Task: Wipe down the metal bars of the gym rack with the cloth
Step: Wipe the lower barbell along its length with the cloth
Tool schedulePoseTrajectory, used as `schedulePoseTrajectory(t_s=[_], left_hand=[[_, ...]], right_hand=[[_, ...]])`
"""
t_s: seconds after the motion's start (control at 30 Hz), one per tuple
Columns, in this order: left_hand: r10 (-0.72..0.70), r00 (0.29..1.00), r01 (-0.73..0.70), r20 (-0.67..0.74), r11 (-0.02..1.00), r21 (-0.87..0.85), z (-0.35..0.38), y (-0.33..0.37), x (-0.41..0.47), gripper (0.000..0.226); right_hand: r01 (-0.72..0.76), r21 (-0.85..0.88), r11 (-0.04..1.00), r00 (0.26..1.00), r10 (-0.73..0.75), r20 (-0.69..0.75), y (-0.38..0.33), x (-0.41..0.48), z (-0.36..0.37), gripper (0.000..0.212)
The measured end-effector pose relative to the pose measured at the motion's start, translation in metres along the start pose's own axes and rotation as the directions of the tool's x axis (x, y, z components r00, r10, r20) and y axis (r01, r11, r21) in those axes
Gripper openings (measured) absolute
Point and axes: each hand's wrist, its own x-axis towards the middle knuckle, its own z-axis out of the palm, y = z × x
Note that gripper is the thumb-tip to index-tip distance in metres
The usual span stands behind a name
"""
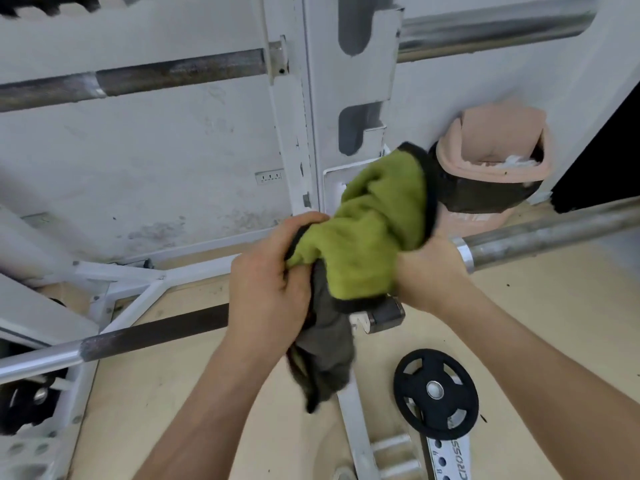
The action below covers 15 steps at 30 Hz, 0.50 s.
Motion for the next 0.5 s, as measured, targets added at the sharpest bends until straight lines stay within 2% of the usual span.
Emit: schedulePoseTrajectory(t_s=[0.03, 0.1, 0.13, 0.17, 0.23, 0.3, 0.37, 0.43, 0.47, 0.5], left_hand=[[-0.008, 0.999, 0.006, 0.036, 0.998, 0.057, 0.003, -0.005, 0.002, 0.042], [-0.092, 0.966, 0.02, 0.243, 0.959, 0.284, 0.015, -0.015, -0.004, 0.022], [-0.096, 0.948, -0.041, 0.303, 0.908, 0.416, 0.023, -0.018, -0.01, 0.014], [-0.071, 0.935, -0.127, 0.346, 0.846, 0.517, 0.03, -0.02, -0.018, 0.014], [0.025, 0.908, -0.268, 0.418, 0.801, 0.535, 0.036, -0.024, -0.033, 0.026], [0.057, 0.884, -0.277, 0.463, 0.863, 0.423, 0.028, -0.028, -0.042, 0.029], [-0.049, 0.897, -0.12, 0.438, 0.929, 0.35, 0.01, -0.035, -0.051, 0.028], [-0.23, 0.903, 0.111, 0.362, 0.941, 0.321, -0.007, -0.038, -0.061, 0.012], [-0.315, 0.893, 0.247, 0.321, 0.94, 0.236, -0.013, -0.036, -0.063, 0.006], [-0.387, 0.873, 0.374, 0.297, 0.922, 0.103, -0.019, -0.03, -0.062, 0.005]], right_hand=[[-0.034, -0.099, 0.994, 0.998, 0.04, 0.052, -0.001, 0.0, 0.002, 0.023], [-0.071, -0.277, 0.958, 0.994, 0.091, 0.059, -0.004, 0.002, -0.001, 0.016], [-0.081, -0.259, 0.962, 0.991, 0.105, 0.084, -0.006, 0.0, -0.005, 0.015], [-0.086, -0.221, 0.972, 0.992, 0.105, 0.075, -0.007, -0.001, -0.005, 0.015], [-0.099, -0.187, 0.977, 0.992, 0.111, 0.058, -0.006, -0.003, -0.005, 0.016], [-0.092, -0.079, 0.993, 0.996, 0.093, 0.004, -0.004, -0.006, -0.006, 0.016], [-0.085, 0.084, 0.993, 0.995, 0.088, -0.035, -0.004, -0.014, -0.004, 0.027], [-0.085, 0.34, 0.937, 0.951, 0.177, -0.251, -0.015, -0.033, -0.007, 0.039], [-0.053, 0.521, 0.852, 0.885, 0.281, -0.37, -0.028, -0.046, -0.013, 0.039], [0.023, 0.697, 0.716, 0.828, 0.377, -0.415, -0.046, -0.06, -0.02, 0.037]])
